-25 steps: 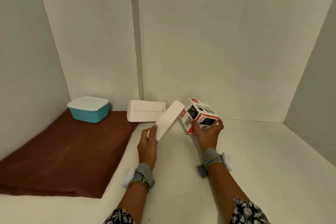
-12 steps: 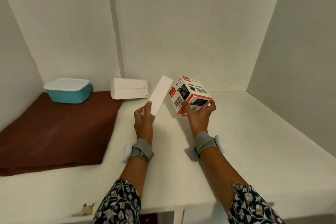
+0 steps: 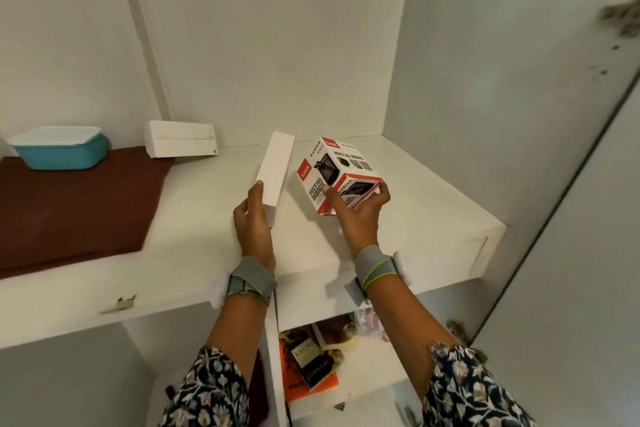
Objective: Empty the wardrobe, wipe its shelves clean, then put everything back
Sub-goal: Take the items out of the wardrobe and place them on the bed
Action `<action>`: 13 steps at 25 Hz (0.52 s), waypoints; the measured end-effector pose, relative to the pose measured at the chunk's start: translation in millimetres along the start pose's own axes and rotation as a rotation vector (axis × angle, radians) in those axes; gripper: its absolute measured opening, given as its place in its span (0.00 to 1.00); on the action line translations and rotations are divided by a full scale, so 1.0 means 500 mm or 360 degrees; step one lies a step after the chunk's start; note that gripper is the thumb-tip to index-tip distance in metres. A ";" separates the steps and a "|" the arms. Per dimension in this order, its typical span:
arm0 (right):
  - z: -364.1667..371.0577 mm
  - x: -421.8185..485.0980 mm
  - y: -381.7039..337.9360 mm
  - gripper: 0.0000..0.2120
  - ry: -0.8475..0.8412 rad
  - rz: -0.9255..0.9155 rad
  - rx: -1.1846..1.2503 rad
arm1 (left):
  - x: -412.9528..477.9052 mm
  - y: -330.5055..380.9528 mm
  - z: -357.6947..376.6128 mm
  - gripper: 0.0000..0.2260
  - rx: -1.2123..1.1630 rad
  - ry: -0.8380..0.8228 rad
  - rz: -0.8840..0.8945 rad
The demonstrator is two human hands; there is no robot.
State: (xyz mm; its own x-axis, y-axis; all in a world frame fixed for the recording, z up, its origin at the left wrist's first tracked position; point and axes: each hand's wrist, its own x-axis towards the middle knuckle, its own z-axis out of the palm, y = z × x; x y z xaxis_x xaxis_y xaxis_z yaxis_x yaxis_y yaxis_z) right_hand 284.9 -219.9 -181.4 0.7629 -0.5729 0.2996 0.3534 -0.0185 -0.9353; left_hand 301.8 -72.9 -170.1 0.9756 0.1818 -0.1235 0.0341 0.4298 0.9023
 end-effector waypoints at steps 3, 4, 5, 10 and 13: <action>-0.112 -0.078 -0.033 0.48 -0.0037 -0.0025 0.0019 | -0.127 -0.037 0.003 0.24 0.0022 -0.0001 0.0051; -0.151 -0.106 -0.043 0.48 -0.0056 -0.0031 0.0030 | -0.173 -0.048 0.004 0.26 0.0037 -0.0010 0.0068; -0.180 -0.128 -0.050 0.48 -0.0063 -0.0030 0.0047 | -0.207 -0.056 0.004 0.29 0.0045 -0.0020 0.0079; -0.379 -0.276 -0.089 0.49 -0.0017 0.0036 0.0071 | -0.445 -0.131 0.010 0.27 0.0059 -0.0070 0.0012; -0.476 -0.357 -0.115 0.47 0.0013 0.0055 -0.0010 | -0.555 -0.173 0.018 0.26 0.0059 -0.0099 -0.0089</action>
State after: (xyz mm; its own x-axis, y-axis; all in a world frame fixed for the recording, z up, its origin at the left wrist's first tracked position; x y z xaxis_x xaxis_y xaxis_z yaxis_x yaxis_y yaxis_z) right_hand -0.2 -311.6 -225.8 0.7701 -0.5800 0.2656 0.3233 -0.0040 -0.9463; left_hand 30.0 -168.6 -210.3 0.9834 0.1030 -0.1491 0.0955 0.4046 0.9095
